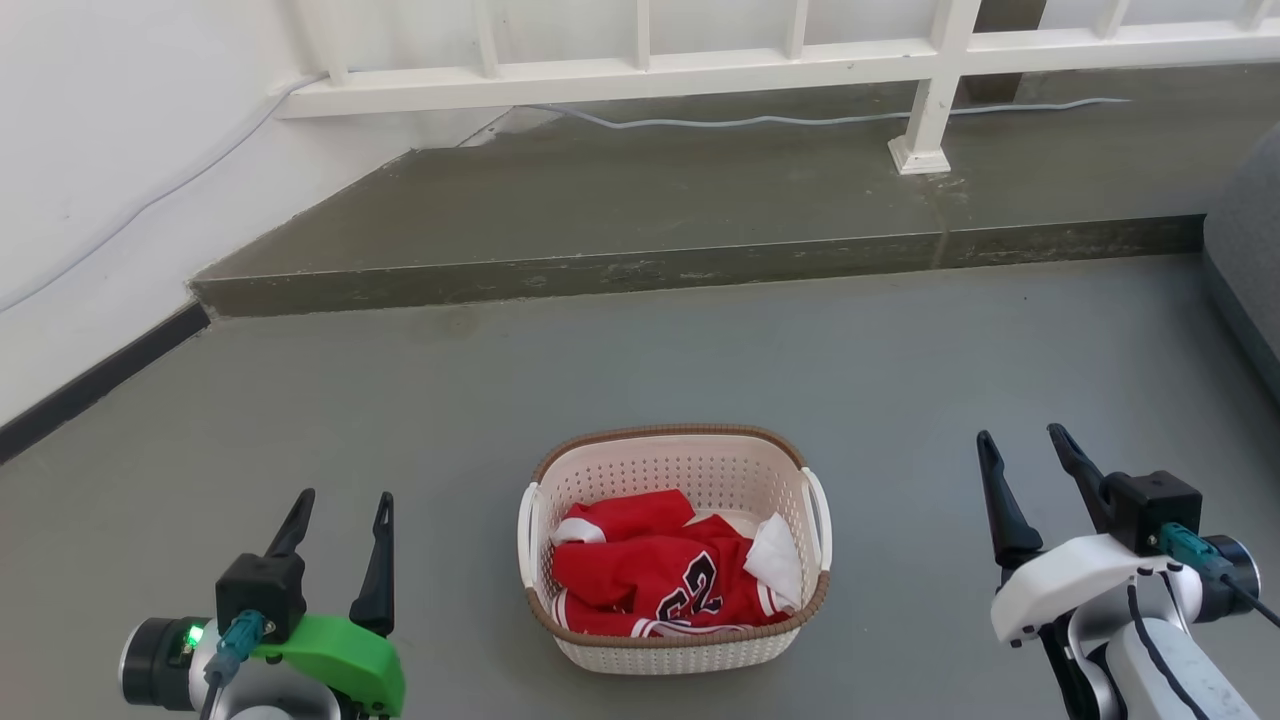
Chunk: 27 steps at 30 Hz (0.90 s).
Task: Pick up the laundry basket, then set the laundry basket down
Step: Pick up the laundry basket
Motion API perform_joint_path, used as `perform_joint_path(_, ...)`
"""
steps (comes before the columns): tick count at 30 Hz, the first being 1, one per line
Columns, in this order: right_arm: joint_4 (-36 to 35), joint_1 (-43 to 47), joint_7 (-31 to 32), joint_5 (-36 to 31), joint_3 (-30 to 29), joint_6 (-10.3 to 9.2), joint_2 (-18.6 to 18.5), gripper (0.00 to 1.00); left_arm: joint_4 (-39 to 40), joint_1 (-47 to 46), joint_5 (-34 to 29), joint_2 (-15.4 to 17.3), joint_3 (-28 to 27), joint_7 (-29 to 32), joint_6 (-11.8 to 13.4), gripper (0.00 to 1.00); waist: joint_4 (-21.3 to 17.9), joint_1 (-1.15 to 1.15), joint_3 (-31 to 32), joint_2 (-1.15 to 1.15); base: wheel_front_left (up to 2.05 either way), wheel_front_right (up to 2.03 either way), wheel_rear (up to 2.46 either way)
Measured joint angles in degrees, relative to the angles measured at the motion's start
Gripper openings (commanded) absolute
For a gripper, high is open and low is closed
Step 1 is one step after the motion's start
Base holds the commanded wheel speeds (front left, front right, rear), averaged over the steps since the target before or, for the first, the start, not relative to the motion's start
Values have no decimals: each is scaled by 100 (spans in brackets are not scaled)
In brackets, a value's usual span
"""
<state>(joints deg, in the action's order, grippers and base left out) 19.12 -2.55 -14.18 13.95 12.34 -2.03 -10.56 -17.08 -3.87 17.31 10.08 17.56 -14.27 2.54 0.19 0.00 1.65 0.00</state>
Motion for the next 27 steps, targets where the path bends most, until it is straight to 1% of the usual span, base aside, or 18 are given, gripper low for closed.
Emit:
perform_joint_path(4,-11,-51,0,-19,-22,2,16,100,0,-3,0,-9,-26,0,0,100,-2,0,-1,0,0,0,0)
perform_joint_path(7,-15,-55,0,-37,-47,45,18,100,1,-10,0,-16,-45,0,0,100,-5,0,-3,0,0,0,0)
perform_joint_path(15,-27,-55,0,-38,-103,52,30,100,41,-103,0,-37,-78,1,0,100,-9,0,-52,0,0,0,0)
perform_joint_path(21,-99,-87,0,-42,-123,79,69,100,115,-123,0,-59,-88,0,0,100,-10,0,-202,0,0,0,0)
perform_joint_path(27,-230,-344,0,-57,-183,96,75,100,222,-362,0,-105,-120,0,0,100,-11,0,-442,0,0,0,0)
